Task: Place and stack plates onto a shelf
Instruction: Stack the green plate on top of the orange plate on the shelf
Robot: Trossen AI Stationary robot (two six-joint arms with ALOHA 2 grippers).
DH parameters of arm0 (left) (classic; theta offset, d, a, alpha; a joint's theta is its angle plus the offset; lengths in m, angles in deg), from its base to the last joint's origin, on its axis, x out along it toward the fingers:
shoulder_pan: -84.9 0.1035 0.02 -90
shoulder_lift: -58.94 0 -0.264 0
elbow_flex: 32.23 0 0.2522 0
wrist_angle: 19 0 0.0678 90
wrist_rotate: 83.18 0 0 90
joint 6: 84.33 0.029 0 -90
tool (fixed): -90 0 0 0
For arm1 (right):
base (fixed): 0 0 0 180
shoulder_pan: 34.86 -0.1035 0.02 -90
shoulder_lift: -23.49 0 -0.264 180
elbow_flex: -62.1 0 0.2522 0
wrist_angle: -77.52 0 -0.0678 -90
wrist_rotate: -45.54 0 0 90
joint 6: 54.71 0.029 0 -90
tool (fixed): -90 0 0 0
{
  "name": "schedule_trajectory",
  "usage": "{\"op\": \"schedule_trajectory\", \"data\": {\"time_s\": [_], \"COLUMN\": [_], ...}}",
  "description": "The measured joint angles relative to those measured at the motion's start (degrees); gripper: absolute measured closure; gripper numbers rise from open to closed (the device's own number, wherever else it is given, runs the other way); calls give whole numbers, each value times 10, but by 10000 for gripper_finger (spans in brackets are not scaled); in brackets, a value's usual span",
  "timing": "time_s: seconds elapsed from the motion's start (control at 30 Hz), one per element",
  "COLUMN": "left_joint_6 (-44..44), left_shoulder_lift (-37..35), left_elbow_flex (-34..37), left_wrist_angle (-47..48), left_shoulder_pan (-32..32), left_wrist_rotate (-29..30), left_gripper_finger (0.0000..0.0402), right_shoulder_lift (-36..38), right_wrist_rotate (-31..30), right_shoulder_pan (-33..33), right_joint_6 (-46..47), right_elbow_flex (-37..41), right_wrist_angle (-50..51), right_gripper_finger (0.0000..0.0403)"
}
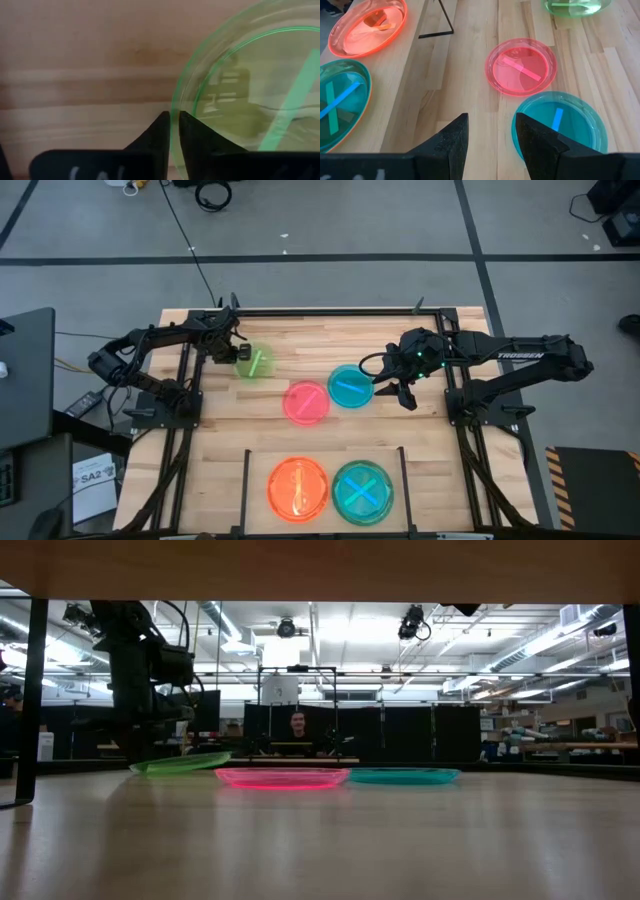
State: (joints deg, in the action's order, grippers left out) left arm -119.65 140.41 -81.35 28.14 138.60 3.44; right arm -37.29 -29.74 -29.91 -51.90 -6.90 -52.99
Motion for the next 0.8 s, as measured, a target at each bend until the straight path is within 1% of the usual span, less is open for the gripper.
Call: {"op": "schedule_trajectory", "data": {"time_s": [0.17, 0.27, 0.53, 0.8], "left_joint_6": [0, 11, 21, 21], "left_shoulder_lift": [0, 0, -2, -37], "left_elbow_flex": [-1, -1, -1, 0], "left_wrist_angle": [-6, -10, -13, -14], "left_shoulder_pan": [0, 0, 0, 0], "left_wrist_rotate": [0, 0, 0, 2], "left_gripper_finger": [386, 393, 397, 398], "right_shoulder_lift": [0, 0, 0, 0], "right_wrist_rotate": [0, 0, 0, 0], "right_shoulder_pan": [0, 0, 0, 0], "right_joint_6": [0, 0, 0, 0], "right_elbow_flex": [0, 0, 0, 0], "right_wrist_angle": [0, 0, 0, 0], "right_gripper_finger": [233, 233, 233, 233]}}
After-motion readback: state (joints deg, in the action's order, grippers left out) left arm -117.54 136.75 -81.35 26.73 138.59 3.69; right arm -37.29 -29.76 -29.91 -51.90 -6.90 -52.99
